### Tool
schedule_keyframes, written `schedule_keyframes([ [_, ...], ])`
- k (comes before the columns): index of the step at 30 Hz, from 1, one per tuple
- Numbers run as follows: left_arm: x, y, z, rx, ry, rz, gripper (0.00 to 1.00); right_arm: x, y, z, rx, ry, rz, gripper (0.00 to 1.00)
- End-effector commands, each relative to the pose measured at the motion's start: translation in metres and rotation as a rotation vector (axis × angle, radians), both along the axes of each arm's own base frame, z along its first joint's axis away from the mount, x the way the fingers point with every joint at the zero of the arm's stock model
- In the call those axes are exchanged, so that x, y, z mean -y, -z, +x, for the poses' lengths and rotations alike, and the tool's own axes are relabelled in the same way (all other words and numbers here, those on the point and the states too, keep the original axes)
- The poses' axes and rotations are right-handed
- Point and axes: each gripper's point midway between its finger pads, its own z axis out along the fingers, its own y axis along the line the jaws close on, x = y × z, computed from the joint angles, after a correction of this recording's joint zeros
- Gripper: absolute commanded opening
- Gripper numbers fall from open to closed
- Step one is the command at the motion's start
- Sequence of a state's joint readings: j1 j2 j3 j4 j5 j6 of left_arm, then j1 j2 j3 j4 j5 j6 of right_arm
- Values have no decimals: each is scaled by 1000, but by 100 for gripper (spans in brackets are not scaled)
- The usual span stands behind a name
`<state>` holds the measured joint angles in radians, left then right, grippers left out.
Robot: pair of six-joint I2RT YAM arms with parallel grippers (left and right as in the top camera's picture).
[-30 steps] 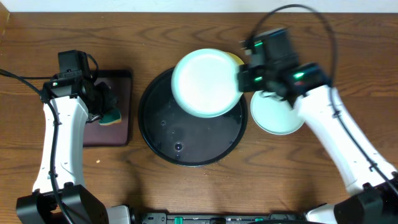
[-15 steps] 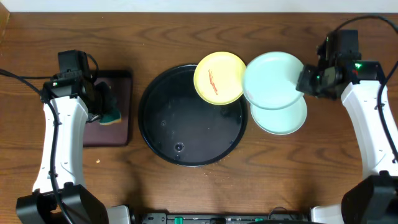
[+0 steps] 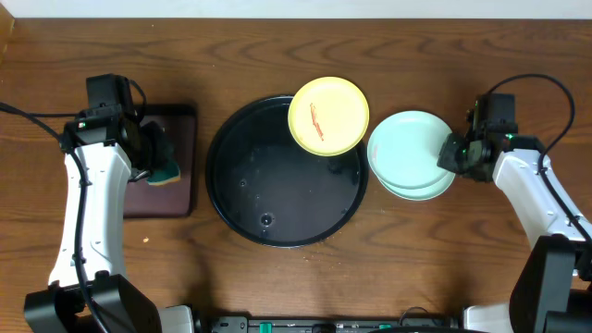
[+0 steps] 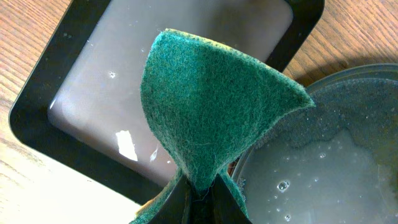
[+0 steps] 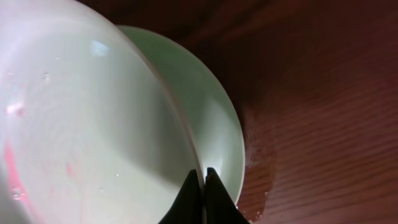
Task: Clean dirty plates on tray and stack at the side
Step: 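Release the stacked plate and raise the right gripper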
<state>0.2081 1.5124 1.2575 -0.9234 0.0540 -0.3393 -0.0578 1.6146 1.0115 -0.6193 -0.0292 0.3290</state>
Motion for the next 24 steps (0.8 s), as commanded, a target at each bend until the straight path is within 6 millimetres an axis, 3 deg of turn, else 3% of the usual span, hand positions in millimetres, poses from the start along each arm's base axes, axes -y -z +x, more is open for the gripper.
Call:
schedule_keyframes([
  [1, -2, -1, 1, 2, 5, 1, 8, 4, 1, 1, 11, 1, -9, 24],
  [8, -2, -1, 1, 2, 5, 2, 8, -7, -24, 16, 50, -40, 32, 41],
  [16, -2, -1, 4, 13, 5, 3, 8, -62, -87, 66, 175, -196, 89, 50],
  [19, -3, -2, 4, 17, 5, 5, 7, -94, -93, 92, 175, -296, 102, 52],
  [22, -2, -2, 4, 16, 5, 5, 7, -127, -87, 121, 142, -391, 124, 53],
  [24, -3, -2, 4, 17, 5, 5, 7, -138, -79, 136, 123, -431, 128, 53],
])
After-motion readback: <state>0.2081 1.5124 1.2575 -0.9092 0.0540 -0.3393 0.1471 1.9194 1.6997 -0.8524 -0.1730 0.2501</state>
